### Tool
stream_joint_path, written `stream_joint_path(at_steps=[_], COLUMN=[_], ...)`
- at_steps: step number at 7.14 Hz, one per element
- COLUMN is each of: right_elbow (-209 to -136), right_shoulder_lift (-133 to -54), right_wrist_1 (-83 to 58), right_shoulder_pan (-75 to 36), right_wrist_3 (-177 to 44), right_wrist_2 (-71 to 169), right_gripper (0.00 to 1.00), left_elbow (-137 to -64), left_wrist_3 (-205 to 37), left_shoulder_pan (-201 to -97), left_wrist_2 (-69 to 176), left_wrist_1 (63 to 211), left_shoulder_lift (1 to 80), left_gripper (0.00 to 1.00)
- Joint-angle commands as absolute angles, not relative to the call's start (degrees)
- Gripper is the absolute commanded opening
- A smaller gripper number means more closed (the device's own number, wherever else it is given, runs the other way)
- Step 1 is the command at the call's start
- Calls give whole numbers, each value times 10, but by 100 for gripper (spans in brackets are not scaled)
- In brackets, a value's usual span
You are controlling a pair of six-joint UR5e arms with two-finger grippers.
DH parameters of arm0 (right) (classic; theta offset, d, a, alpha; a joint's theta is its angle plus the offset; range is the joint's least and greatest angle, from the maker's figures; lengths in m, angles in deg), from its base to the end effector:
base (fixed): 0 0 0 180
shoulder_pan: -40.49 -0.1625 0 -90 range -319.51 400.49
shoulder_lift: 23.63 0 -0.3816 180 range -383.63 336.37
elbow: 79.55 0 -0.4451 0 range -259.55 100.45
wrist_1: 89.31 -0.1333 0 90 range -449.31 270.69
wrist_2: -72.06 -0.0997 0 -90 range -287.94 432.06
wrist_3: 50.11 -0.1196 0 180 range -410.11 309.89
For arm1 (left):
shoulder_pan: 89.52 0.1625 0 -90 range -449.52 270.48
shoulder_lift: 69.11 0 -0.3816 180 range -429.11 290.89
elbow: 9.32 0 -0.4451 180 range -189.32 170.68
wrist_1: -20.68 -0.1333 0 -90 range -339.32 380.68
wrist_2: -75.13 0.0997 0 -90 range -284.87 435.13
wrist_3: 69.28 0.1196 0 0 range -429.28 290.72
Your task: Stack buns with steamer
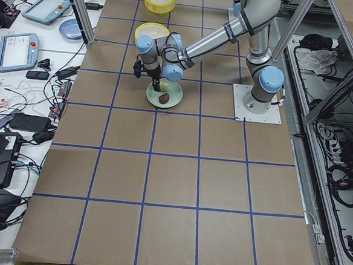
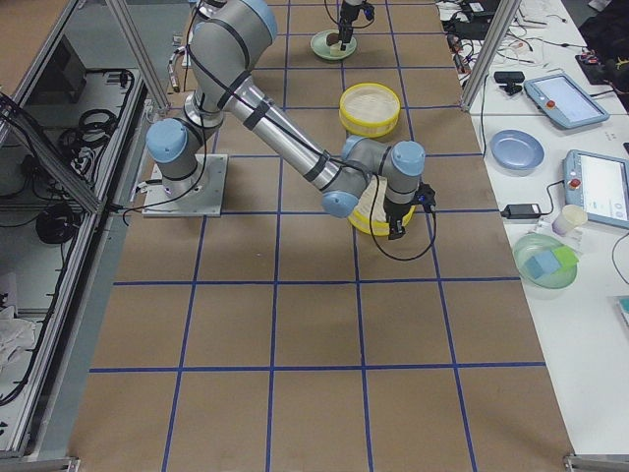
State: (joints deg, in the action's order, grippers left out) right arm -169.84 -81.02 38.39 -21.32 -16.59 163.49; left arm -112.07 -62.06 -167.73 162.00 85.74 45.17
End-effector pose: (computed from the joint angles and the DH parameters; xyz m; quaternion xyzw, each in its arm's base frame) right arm -0.2105 -0.6686 0.1314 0.0459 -0.9980 0.0296 0.0322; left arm -0.0174 -0.6010 0.1046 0.0425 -0.9932 -0.0993 0.0442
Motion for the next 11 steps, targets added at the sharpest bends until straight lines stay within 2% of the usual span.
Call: stream_joint_path(at_steps=[1,2,3,4,6,8,11], right_elbow=[-1701,-1701,-1701,-1701,-1700,-1700,-1700], right_shoulder_lift=[-807,-807,-808,-811,-821,-859,-874], right_wrist_1=[381,380,380,380,374,349,277], right_shoulder_pan=[-213,-213,-213,-213,-213,-218,-225], right_wrist_3=[-164,-164,-165,-168,-169,-183,-235], right_wrist_2=[1613,1612,1612,1614,1614,1617,1620], right_gripper=[31,14,5,0,0,0,0], left_elbow=[-1121,-1114,-1108,-1084,-1022,-1017,-1020], left_wrist_3=[-614,-622,-633,-704,-843,-944,-1023], left_shoulder_pan=[-1677,-1677,-1677,-1686,-1726,-1778,-1848], left_wrist_2=[1626,1626,1622,1612,1530,1440,1390], left_wrist_1=[856,855,848,834,833,724,629], left_shoulder_lift=[458,456,446,434,426,449,494], left_gripper=[0,0,0,0,0,0,0])
